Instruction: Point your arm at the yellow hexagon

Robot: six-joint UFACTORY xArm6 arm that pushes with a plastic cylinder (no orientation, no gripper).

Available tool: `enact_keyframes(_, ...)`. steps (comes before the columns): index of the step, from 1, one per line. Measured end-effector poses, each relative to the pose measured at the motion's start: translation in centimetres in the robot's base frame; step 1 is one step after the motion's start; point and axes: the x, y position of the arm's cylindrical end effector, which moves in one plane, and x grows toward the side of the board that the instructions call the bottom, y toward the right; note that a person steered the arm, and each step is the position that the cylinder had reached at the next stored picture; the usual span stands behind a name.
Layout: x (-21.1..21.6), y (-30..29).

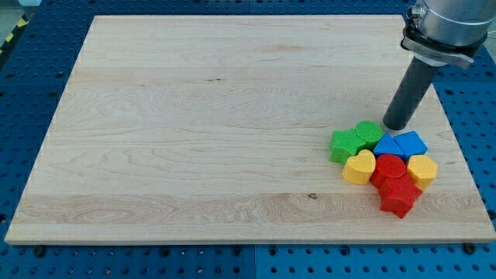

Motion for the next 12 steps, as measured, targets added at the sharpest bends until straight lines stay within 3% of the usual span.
enact_keyframes(2, -3.3, -2.9)
enact_keyframes(3, -3.6, -1.7)
enact_keyframes(4, -3.6, 3.8)
enact_keyframes(6, -2.2, 8.8)
enact_keyframes(10, -1.3, 9.1)
enact_keyframes(12, 1.5, 10.3)
